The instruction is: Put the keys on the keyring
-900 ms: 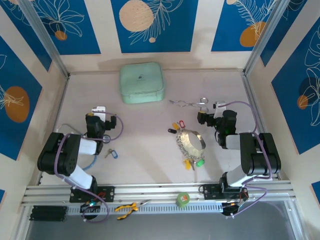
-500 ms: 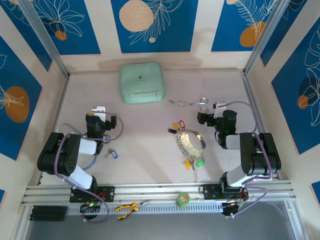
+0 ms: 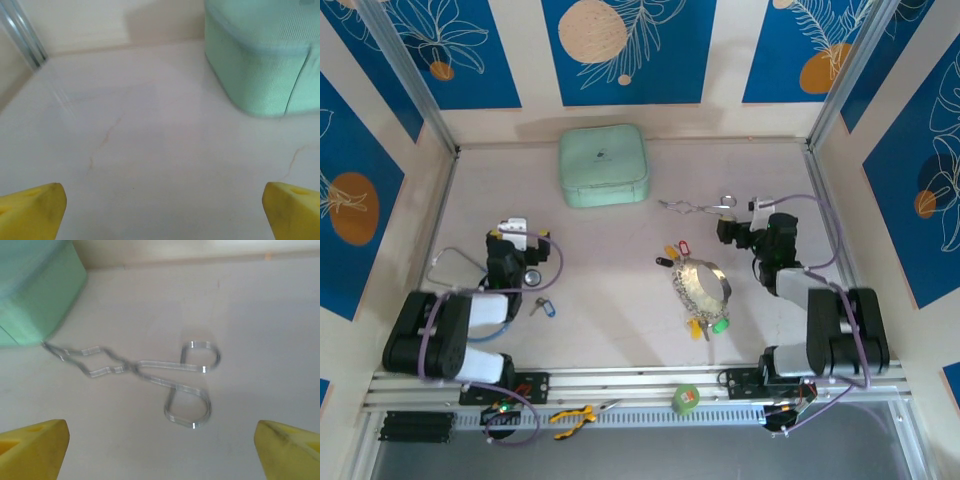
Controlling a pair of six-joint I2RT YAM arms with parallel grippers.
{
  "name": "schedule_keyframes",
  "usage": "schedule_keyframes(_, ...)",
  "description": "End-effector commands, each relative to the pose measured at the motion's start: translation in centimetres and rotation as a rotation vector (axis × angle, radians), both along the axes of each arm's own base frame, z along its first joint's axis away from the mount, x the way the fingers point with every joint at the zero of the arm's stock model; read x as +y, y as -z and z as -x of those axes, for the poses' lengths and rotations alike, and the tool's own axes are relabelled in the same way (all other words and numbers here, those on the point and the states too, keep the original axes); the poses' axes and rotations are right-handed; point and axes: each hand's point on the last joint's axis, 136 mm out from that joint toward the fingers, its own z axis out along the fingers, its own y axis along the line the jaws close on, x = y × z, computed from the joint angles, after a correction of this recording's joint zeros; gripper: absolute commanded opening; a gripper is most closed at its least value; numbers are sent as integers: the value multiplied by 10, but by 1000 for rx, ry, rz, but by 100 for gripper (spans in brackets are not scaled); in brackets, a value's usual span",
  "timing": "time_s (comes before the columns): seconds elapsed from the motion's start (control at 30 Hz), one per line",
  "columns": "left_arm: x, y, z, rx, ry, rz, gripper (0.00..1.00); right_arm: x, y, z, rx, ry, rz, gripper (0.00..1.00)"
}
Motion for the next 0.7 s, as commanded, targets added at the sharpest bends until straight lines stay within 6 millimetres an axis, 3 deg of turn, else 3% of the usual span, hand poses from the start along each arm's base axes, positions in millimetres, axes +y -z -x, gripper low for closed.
schedule_keyframes(0.0, 3, -46, 6, -69, -28, 69, 100, -1, -39, 10, 52, 80, -69, 93)
schedule_keyframes(0.1, -16, -71, 6, -76, 57, 200, 100, 6, -44, 31, 196, 160, -205, 90)
schedule_keyframes(0.2, -42, -77, 6, 1, 175, 313, 98, 25, -34, 57, 376, 173, -329, 84)
schedule_keyframes(0.33, -83, -71, 14, 113, 333, 415, 91, 62, -18, 92, 581, 106, -368, 77)
schedule_keyframes(0.47, -127, -59, 33, 193, 473, 397, 89, 88, -4, 122, 735, 20, -262, 71)
schedule_keyframes(0.67, -166, -37, 48, 278, 547, 409, 90, 110, 5, 127, 836, -80, -122, 56)
